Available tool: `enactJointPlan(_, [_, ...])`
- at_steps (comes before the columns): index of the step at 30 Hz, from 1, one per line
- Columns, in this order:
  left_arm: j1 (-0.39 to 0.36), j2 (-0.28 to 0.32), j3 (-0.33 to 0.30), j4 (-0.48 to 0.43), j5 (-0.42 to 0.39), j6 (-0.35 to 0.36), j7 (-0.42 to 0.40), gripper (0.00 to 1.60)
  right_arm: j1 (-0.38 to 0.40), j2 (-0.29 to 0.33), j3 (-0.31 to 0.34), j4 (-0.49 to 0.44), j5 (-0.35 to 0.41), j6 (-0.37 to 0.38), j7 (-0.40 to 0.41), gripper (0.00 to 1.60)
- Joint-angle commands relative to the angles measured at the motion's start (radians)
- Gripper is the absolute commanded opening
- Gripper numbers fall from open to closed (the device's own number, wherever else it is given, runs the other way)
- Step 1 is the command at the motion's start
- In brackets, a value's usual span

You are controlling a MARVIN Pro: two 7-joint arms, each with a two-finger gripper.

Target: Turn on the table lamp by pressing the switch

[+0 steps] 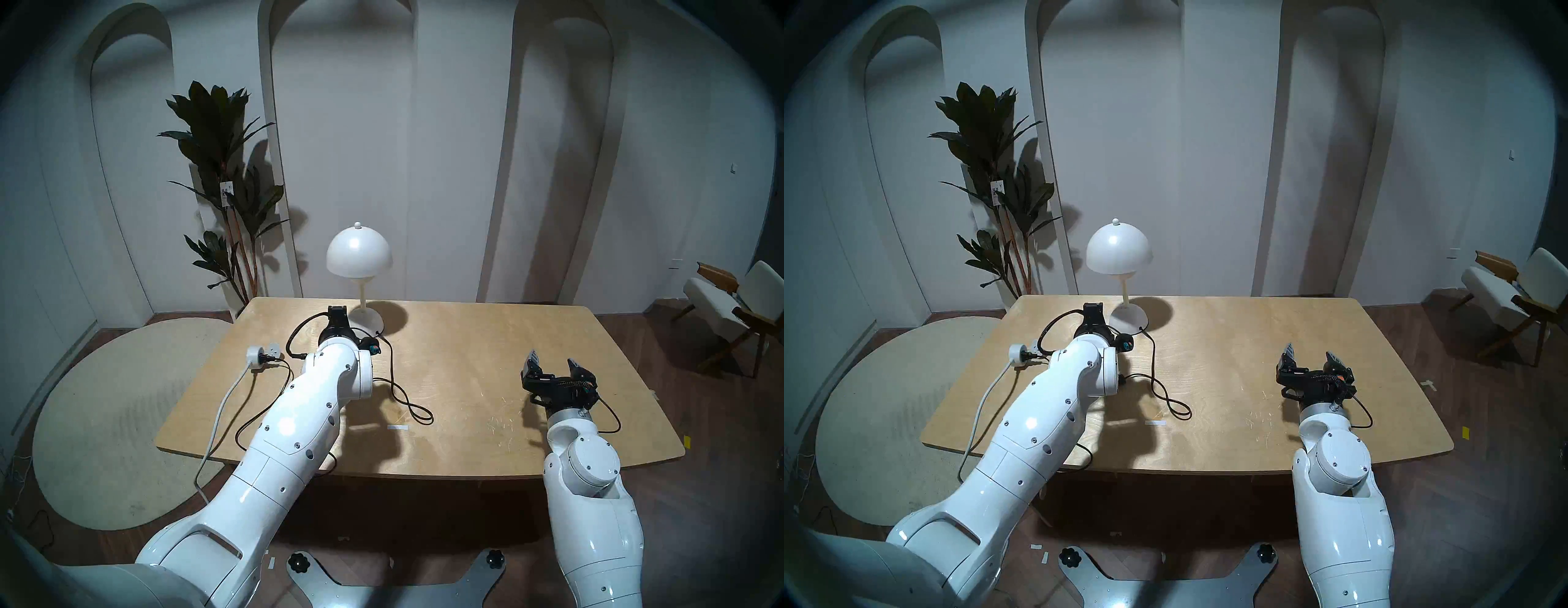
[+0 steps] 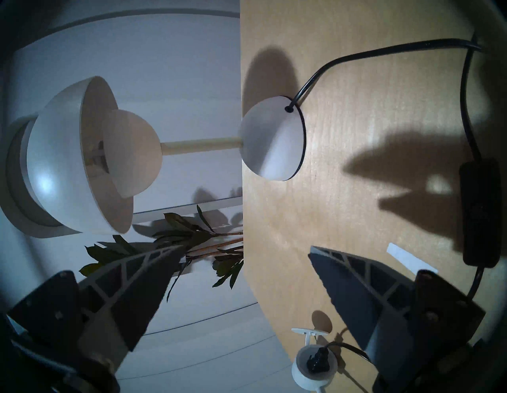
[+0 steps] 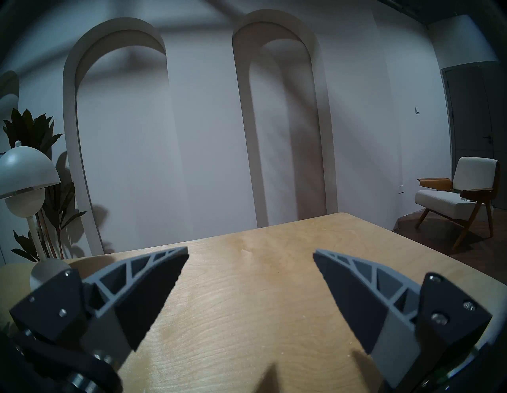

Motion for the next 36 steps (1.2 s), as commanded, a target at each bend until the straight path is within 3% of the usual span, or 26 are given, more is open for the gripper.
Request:
enactJointPlan(1, [0.005,-0.015,0.031,-0.093,0.061,0.064,-0.079,1.6,0.005,0.001,0.001,-0.024,0.001,-0.011,0.002,1.6])
enactJointPlan(12, [-0.001,-0.069,0.092,-0.15,0.177,0.218,-0.145,1.6,0.005,0.001,0.001,-0.023,0.001,-0.01,0.002,1.6])
enactJointPlan(23, [-0.022,-0.173,0.132,-0.095,0.246,0.381,-0.145,1.6,0.005,0.001,0.001,-0.023,0.001,-0.01,0.002,1.6])
enactJointPlan(36, [0.033,-0.225,0.14,-0.077,0.367,0.386,-0.178,1.6,0.004,0.001,0.001,-0.024,0.001,-0.011,0.002,1.6])
